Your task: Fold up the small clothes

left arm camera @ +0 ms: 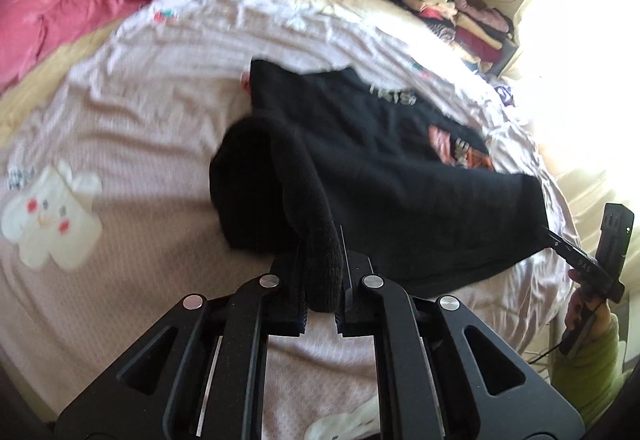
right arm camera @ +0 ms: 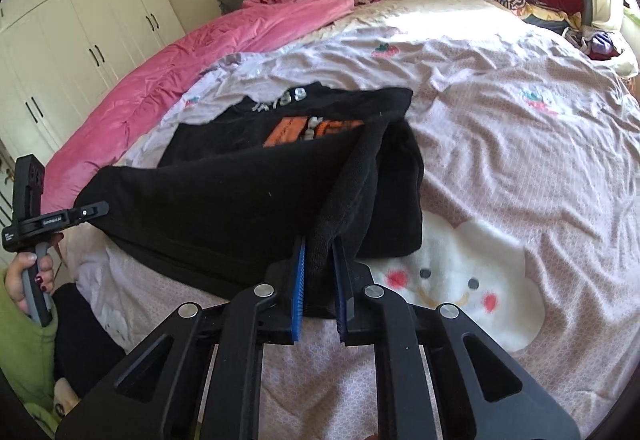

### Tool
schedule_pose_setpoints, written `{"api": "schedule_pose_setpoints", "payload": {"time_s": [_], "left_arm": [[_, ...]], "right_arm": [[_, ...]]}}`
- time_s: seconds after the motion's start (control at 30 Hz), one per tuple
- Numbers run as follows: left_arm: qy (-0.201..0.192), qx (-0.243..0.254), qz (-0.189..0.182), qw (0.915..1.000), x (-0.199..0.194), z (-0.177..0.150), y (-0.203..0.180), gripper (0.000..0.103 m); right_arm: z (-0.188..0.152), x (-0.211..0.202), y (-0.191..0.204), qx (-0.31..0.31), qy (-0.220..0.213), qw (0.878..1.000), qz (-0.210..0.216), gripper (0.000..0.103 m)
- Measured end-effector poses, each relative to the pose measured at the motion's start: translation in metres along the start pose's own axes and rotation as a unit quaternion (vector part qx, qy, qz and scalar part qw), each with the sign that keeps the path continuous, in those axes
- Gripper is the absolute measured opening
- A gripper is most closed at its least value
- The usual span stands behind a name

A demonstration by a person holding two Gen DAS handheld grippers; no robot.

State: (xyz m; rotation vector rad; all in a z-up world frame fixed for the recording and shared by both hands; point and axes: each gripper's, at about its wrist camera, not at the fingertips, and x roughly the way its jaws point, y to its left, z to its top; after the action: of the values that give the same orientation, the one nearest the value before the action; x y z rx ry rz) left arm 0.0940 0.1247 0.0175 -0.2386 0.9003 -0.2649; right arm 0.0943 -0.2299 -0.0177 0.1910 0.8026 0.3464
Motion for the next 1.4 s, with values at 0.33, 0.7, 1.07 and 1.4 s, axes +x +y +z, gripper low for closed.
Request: {"api": "schedule_pose_setpoints", "payload": {"time_s": [0.33,0.7,1.07,1.4], "left_arm": [[-0.055,-0.003,-0.004,0.9985,0.0,0.068,-0.004,0.004],[-0.056,-0.051,0.01,0.9971,0.048,0.118,0.021,0.003],[-0.042,-0.082,0.013,0.9957,0.095,0.12,0.042,0.004],[-0.068,-0.059,0.027,0.9956,0.079,0.106,0.039,0.025]], "right_arm": [[0.063,-0.016,-0.017,0.0,-0.08,0.997,-0.021,0.01],[0.123,0.028,-0.045,0.032,-0.09,0.995,-0.04,0.01],[0.129,0.094,-0.071,0.065,-0.039,0.994,-0.079,0.01],[0.116,0.084,-0.058,0.058,-0.052,0.993,-0.09,0.039]]}}
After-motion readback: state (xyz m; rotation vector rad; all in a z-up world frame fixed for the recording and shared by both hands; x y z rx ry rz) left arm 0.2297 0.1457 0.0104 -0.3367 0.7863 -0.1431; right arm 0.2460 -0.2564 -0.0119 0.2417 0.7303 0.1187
